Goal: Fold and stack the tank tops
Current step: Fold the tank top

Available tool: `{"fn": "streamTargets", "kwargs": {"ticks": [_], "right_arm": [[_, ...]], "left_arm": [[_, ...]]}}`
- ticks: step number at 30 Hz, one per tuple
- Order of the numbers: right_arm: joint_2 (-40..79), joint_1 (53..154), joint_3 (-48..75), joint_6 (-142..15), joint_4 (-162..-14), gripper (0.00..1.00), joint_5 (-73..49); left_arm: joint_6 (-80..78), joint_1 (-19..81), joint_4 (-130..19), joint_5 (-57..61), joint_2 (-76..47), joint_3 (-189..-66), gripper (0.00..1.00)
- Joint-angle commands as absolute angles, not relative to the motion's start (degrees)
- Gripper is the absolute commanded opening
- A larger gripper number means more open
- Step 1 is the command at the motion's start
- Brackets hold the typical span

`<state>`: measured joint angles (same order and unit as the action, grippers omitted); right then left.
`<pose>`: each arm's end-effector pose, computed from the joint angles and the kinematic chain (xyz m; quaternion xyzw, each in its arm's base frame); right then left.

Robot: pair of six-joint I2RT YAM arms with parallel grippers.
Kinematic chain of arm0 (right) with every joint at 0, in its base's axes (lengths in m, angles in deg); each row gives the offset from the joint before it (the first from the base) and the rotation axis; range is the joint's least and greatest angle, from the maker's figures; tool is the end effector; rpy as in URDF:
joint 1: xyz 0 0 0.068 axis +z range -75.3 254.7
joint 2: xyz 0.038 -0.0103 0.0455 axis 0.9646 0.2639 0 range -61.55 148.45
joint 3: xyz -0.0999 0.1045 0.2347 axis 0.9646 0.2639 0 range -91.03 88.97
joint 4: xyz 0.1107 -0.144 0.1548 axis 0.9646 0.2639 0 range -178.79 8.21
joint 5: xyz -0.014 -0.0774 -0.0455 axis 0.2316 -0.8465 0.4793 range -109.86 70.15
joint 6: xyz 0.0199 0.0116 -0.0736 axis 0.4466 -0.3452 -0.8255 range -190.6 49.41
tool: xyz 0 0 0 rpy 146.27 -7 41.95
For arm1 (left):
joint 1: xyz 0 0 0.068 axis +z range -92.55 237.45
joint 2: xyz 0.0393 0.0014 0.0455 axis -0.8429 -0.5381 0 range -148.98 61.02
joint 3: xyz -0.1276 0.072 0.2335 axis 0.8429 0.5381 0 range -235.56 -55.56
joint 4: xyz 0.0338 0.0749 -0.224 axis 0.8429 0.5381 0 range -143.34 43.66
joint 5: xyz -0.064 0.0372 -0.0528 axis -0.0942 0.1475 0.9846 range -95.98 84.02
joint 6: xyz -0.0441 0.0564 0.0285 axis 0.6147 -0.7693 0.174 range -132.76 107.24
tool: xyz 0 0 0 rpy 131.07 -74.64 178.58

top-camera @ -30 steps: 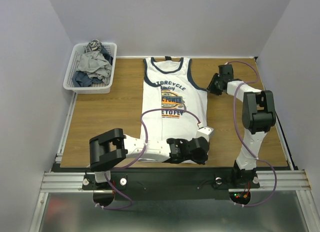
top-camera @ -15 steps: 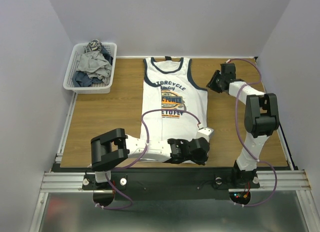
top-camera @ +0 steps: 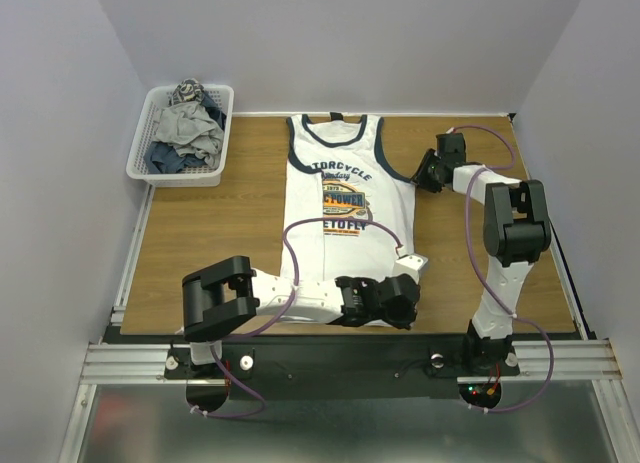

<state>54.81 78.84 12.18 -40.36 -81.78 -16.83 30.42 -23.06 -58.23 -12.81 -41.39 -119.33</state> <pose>0.4412 0.0354 0.1571 0.2001 0.9069 0.1327 0.3461 0.0740 -0.3958 0.2061 0.2551 0.8431 -0.3900 0.2684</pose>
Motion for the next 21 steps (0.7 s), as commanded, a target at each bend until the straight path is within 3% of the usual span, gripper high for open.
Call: {"fn": "streamTargets", "kwargs": {"ticks": [1,3,7,10,21], "right_arm": [[56.23,78.57,10.31,-40.98,-83.69,0.35,-16.60],[56.40,78.57,10.22,-40.98,-83.77,0.32,-16.60],[56.75,78.65,10.05,-40.71,-83.69,0.12,-17.04],[56.41,78.65,10.39,-40.71,-83.60,0.04,-18.79],[51.39,77.25,10.75,-41.06,-81.49,0.01,-28.56]], "left_arm": [[30.48,-22.88,-58.79,-12.31,-41.38,-121.83,0.00],[30.39,-22.88,-58.79,-12.39,-41.29,-121.74,0.00],[30.39,-22.97,-58.88,-12.31,-41.02,-121.74,0.00],[30.31,-22.97,-59.05,-12.05,-40.67,-121.48,0.00],[27.85,-23.85,-60.55,-8.97,-42.69,-123.76,0.00]]}}
